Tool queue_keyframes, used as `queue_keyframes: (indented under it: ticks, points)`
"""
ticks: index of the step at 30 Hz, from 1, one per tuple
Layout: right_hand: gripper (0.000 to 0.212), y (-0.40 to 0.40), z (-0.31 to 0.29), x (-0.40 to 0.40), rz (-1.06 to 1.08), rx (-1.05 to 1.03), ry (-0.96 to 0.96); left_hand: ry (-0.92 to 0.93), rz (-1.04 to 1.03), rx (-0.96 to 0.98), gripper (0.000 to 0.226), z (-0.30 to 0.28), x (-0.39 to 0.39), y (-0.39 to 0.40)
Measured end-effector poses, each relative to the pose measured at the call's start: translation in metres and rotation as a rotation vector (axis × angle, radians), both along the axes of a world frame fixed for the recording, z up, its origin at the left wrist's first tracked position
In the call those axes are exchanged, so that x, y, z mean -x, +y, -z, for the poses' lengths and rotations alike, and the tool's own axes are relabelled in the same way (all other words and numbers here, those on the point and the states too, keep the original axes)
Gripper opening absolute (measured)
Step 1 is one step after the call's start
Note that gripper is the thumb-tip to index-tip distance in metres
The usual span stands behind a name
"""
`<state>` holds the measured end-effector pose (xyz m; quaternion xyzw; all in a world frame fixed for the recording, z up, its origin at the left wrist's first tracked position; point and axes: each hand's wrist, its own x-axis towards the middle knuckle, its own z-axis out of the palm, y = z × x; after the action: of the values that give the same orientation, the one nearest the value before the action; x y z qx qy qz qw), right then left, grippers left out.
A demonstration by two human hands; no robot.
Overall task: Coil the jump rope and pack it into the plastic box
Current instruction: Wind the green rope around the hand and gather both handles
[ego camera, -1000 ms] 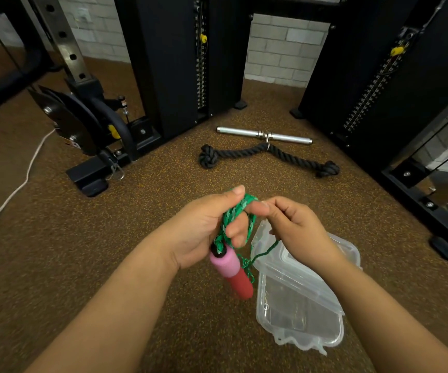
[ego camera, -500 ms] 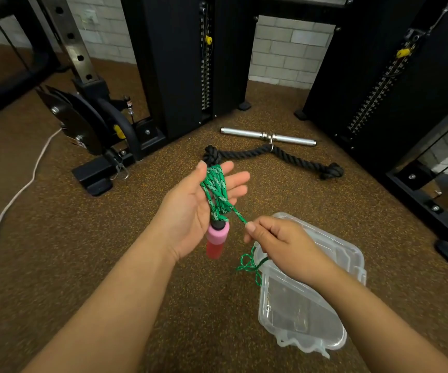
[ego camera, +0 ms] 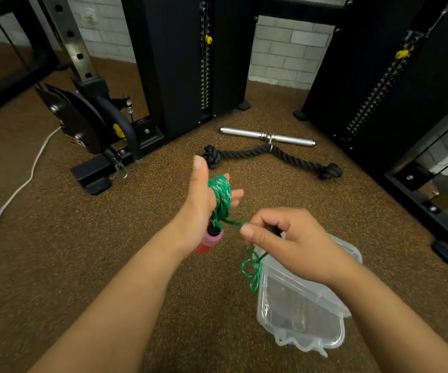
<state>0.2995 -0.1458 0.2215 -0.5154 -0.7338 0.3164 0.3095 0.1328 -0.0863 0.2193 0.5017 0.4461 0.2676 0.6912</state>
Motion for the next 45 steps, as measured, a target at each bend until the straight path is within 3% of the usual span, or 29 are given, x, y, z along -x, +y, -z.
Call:
queue_keyframes:
  ticks: [2,5,8,11,14,17,20,21,23,25,29,31,37,40,45]
  points:
    - [0.024,0.001,-0.006,-0.005,0.042,-0.008,0.075,0.124,0.097,-0.026,0.103,0.007,0.004,-0.002]
    - [0.02,0.003,-0.011,-0.01,0.09,-0.03,0.084,0.221,0.243,-0.024,0.129,0.013,0.007,-0.003]
    - [0.023,0.006,-0.005,-0.014,0.183,-0.025,0.092,0.086,0.369,0.023,0.133,0.004,0.006,-0.005]
    - [0.021,0.009,0.005,-0.018,0.29,0.059,0.231,-0.07,0.403,0.139,0.124,-0.001,0.006,-0.004]
    - [0.013,0.01,0.014,-0.012,0.334,0.167,0.379,-0.117,0.418,0.169,0.098,-0.002,0.005,-0.006]
    - [0.023,0.005,0.022,0.003,0.222,0.323,0.437,-0.187,0.396,0.196,0.077,-0.004,0.002,-0.007]
    - [0.049,0.001,0.023,0.011,0.09,0.516,0.608,-0.262,0.376,0.29,0.082,-0.004,0.004,-0.005]
    - [0.048,0.0,0.022,0.011,0.019,0.53,0.648,-0.283,0.372,0.309,0.084,-0.005,0.005,-0.004]
    - [0.028,-0.001,0.021,0.007,-0.104,0.522,0.685,-0.303,0.369,0.333,0.085,-0.005,0.007,-0.004]
    - [0.015,0.002,0.021,0.002,-0.119,0.528,0.681,-0.265,0.381,0.284,0.075,-0.006,0.008,-0.006]
    - [0.019,0.006,0.02,-0.007,-0.061,0.453,0.626,-0.283,0.376,0.165,0.016,-0.008,0.009,-0.01]
    - [0.019,0.006,0.017,-0.008,-0.035,0.432,0.619,-0.229,0.385,0.115,0.014,-0.007,0.009,-0.009]
    - [0.018,0.007,0.027,-0.005,0.092,0.296,0.364,0.037,0.314,-0.054,0.013,-0.009,0.002,-0.013]
    - [0.017,0.008,0.029,-0.004,0.121,0.262,0.32,0.082,0.261,-0.111,0.009,-0.011,-0.002,-0.015]
    - [0.024,0.008,0.024,0.0,0.098,0.13,0.231,0.033,0.189,-0.168,0.023,-0.007,-0.007,-0.017]
